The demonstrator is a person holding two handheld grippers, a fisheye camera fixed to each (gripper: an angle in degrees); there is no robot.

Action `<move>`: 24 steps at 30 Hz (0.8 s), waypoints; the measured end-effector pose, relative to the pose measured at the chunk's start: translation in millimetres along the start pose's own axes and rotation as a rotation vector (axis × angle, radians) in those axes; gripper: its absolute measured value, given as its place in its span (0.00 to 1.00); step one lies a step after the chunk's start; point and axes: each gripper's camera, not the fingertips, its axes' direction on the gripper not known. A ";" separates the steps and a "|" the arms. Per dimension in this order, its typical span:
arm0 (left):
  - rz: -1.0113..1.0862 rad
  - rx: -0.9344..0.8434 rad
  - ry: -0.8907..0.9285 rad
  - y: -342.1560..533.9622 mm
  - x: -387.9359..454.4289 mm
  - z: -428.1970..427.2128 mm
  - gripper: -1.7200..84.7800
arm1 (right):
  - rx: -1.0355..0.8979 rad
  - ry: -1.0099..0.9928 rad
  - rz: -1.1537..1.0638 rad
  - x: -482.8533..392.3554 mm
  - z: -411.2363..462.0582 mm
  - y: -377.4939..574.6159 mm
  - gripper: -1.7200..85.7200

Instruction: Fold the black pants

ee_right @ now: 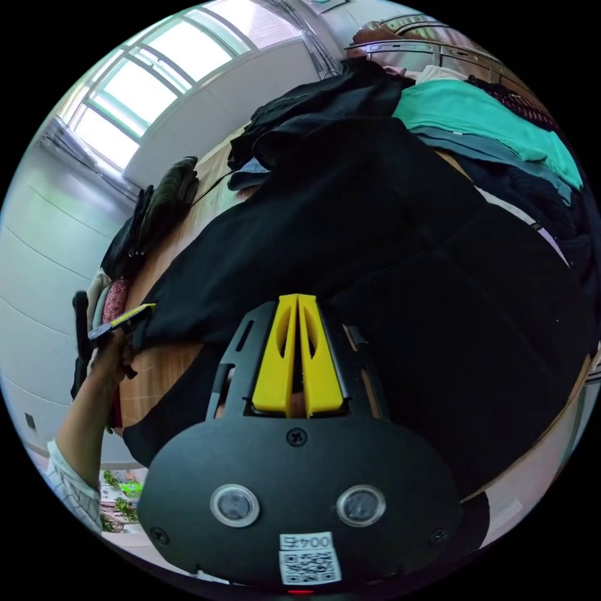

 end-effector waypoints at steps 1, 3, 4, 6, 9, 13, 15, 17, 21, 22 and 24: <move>-0.031 -0.011 0.022 -6.3 -14.2 15.7 0.03 | 0.003 -0.008 0.003 2.7 1.4 -2.0 0.01; -0.095 -0.028 0.085 -15.8 -39.9 39.5 0.03 | 0.008 -0.014 0.003 5.1 3.6 -5.6 0.01; -0.146 -0.040 0.137 -21.4 -58.1 55.2 0.03 | 0.011 -0.018 0.005 6.4 5.4 -8.4 0.01; -0.221 -0.061 0.212 -24.5 -81.4 75.8 0.03 | 0.012 -0.025 0.005 8.2 8.5 -12.8 0.01; -0.231 -0.073 0.197 -17.0 -80.5 75.6 0.03 | 0.013 -0.047 0.016 14.2 11.6 -18.2 0.01; -0.032 -0.009 -0.084 28.9 -48.0 78.2 0.03 | 0.019 -0.053 0.020 19.1 15.2 -23.6 0.01; -0.108 -0.014 -0.130 54.9 -72.7 94.8 0.03 | 0.021 -0.050 0.017 20.2 16.7 -25.8 0.01; -0.245 0.015 -0.184 91.6 -117.8 112.8 0.03 | 0.017 -0.056 0.020 22.7 19.6 -29.7 0.01; -0.140 -0.054 -0.215 133.4 -146.1 168.6 0.03 | 0.024 -0.068 0.057 24.0 24.6 -33.2 0.01; -0.086 -0.062 -0.256 146.1 -148.2 174.8 0.03 | 0.027 -0.057 0.064 22.6 26.0 -32.9 0.01; -0.029 -0.083 -0.292 166.2 -155.3 183.1 0.03 | 0.017 -0.020 0.045 16.7 28.2 -32.9 0.01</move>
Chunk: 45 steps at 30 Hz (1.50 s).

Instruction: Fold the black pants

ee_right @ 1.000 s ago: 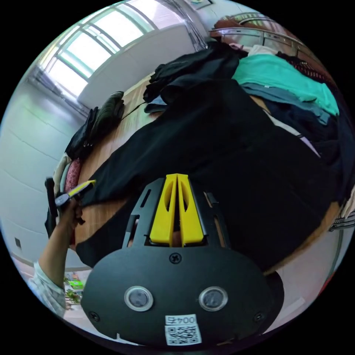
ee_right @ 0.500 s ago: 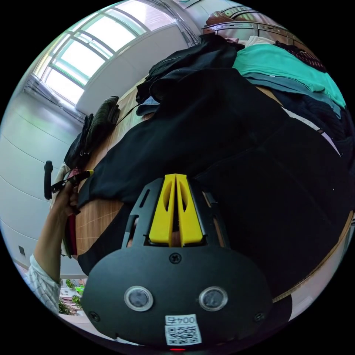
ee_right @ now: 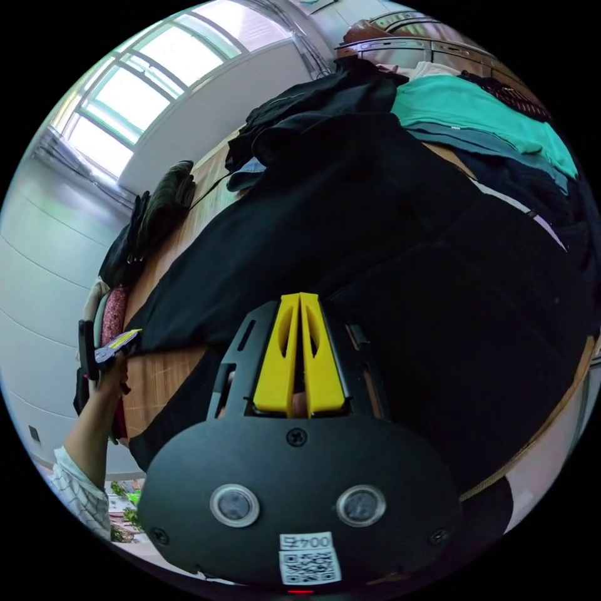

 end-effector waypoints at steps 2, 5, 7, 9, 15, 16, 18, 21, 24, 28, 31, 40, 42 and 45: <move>0.008 -0.012 0.007 32.6 -22.8 17.2 0.03 | -0.008 0.019 0.020 -5.7 0.9 7.7 0.01; -0.039 -0.077 0.041 61.8 -70.9 42.8 0.03 | -0.013 0.001 0.001 -18.2 0.9 27.7 0.01; -0.134 -0.134 0.040 70.1 -103.3 49.0 0.03 | -0.027 -0.013 -0.035 -26.4 0.2 33.7 0.01; -0.165 -0.049 0.016 77.4 -113.4 28.5 0.02 | 0.011 0.005 -0.065 -28.9 -5.0 30.5 0.01; 0.157 0.163 0.141 55.4 27.8 -40.8 0.03 | 0.115 0.126 0.182 28.4 -12.7 -15.8 0.01; 0.207 0.213 0.190 49.8 62.7 -53.4 0.03 | 0.085 0.086 0.216 38.9 -7.7 -18.0 0.01; 0.271 0.275 0.241 40.7 111.0 -68.2 0.03 | 0.110 0.065 0.218 42.2 -6.3 -14.5 0.01; 0.353 0.293 0.250 18.9 175.1 -73.4 0.03 | 0.126 0.124 0.186 32.6 -2.7 -9.2 0.01; 0.379 0.364 0.275 3.6 199.5 -102.8 0.03 | 0.130 0.151 0.165 24.5 -3.1 -7.9 0.01; 0.436 0.418 0.349 -12.0 227.6 -122.9 0.03 | 0.150 0.146 0.245 44.5 -5.2 -21.1 0.01; 0.398 0.305 0.429 -17.1 234.6 -72.6 0.03 | 0.130 0.035 0.302 64.8 -0.3 -19.4 0.01; 0.395 0.410 0.509 -30.5 209.3 -142.7 0.02 | 0.107 0.037 0.276 40.7 5.4 8.6 0.01; 0.511 0.329 0.447 -26.3 249.7 -136.2 0.02 | 0.104 0.034 0.269 36.5 4.8 15.1 0.01; 0.557 0.441 0.209 -7.1 289.5 -144.9 0.02 | 0.115 0.068 0.245 27.4 3.9 20.6 0.01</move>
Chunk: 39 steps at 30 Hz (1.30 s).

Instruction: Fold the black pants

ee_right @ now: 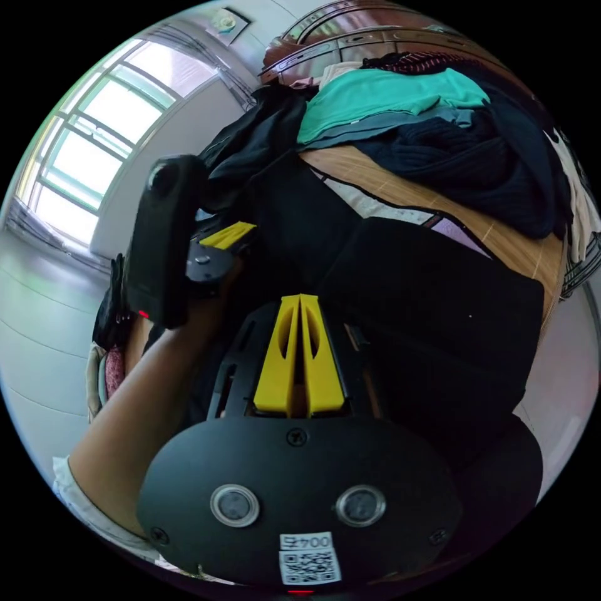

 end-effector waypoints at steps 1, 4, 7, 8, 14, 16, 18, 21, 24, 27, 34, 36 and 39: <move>0.042 0.012 -0.097 -5.9 12.0 -1.0 0.02 | 0.011 -0.001 0.018 0.2 0.0 -1.3 0.01; 0.069 0.001 -0.149 -29.2 6.8 -4.5 0.02 | 0.020 0.003 0.072 3.7 5.9 -11.3 0.01; -0.167 0.149 0.283 -42.5 -81.3 -61.5 0.02 | -0.019 -0.080 0.137 13.9 13.7 -15.2 0.01; -0.239 0.228 0.379 -36.1 -116.4 -83.3 0.02 | -0.020 -0.099 0.138 13.4 15.2 -11.5 0.01; -0.637 0.164 0.294 85.8 -254.1 -159.4 0.03 | -0.016 -0.112 0.003 -22.8 16.9 12.0 0.02; -0.701 0.080 0.261 140.7 -268.6 -179.2 0.03 | -0.054 -0.196 -0.133 -49.0 20.4 24.0 0.04; -0.755 0.001 0.255 192.4 -275.5 -200.3 0.03 | -0.087 -0.257 -0.292 -79.1 25.7 40.8 0.08; -0.937 -0.030 0.313 270.3 -285.9 -237.2 0.02 | -0.136 -0.262 -0.569 -132.2 35.2 77.4 0.13; -1.161 0.032 0.468 322.6 -301.1 -253.4 0.02 | -0.058 -0.216 -0.848 -179.0 33.3 129.5 0.14; -1.299 0.084 0.548 345.4 -318.2 -258.5 0.02 | 0.011 -0.124 -1.105 -217.7 34.3 185.4 0.14; -1.125 0.064 0.444 317.4 -301.6 -272.2 0.02 | 0.127 0.165 -1.586 -295.1 69.0 285.2 0.11; -1.158 0.083 0.506 320.0 -312.7 -273.1 0.02 | 0.113 0.221 -1.664 -310.8 81.7 297.9 0.11; -1.217 0.133 0.609 327.6 -326.6 -272.9 0.03 | 0.040 0.267 -1.710 -335.8 97.1 299.8 0.10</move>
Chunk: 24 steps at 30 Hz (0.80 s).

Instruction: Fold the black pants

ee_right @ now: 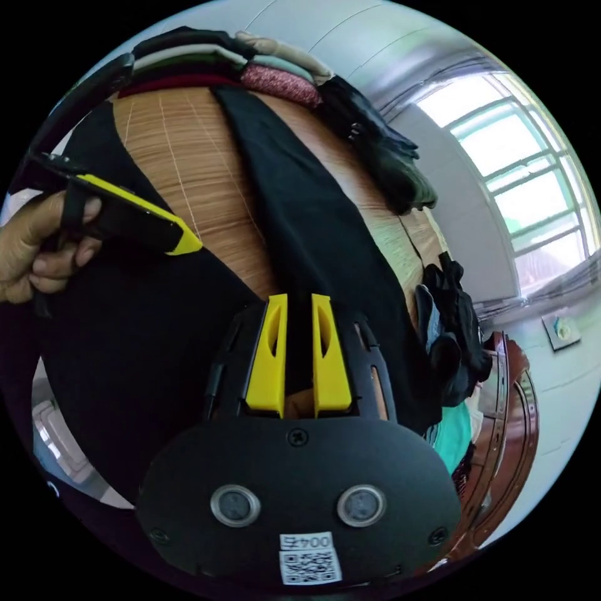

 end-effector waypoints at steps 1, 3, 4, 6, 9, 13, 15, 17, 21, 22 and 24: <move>-0.007 0.001 0.019 -3.0 2.3 -2.8 0.03 | -0.035 -0.021 -0.033 0.7 5.4 -9.1 0.07; -0.004 0.004 0.020 -6.8 10.7 -6.2 0.03 | -0.065 -0.053 -0.082 3.0 12.2 -19.5 0.05; -0.002 0.007 0.021 -8.8 16.3 -8.5 0.03 | -0.088 -0.100 -0.091 10.1 16.2 -26.1 0.05; -0.007 0.011 0.037 -11.7 22.0 -11.5 0.03 | -0.126 -0.287 -0.019 38.9 19.6 -37.2 0.04; -0.025 0.012 0.085 -16.1 27.2 -14.9 0.03 | -0.123 -0.699 0.219 112.6 28.5 -40.6 0.04; -0.030 0.015 0.112 -20.0 42.7 -16.5 0.03 | -0.091 -1.011 0.426 170.7 46.1 -23.6 0.04; -0.031 0.016 0.116 -20.8 50.5 -16.1 0.03 | -0.091 -1.029 0.455 170.0 49.8 -19.9 0.03; -0.037 0.018 0.133 -21.2 58.4 -14.1 0.03 | 0.030 -1.079 0.518 166.7 44.3 -12.4 0.04; -0.046 0.017 0.152 -20.7 71.6 -8.3 0.03 | -0.026 -1.013 0.829 149.6 78.1 9.0 0.02; -0.046 0.017 0.151 -20.2 77.3 -5.9 0.03 | -0.152 -0.915 0.870 134.1 94.8 13.5 0.02; -0.045 0.016 0.142 -19.1 86.6 -1.6 0.03 | -0.048 -0.938 0.943 131.4 88.3 24.7 0.01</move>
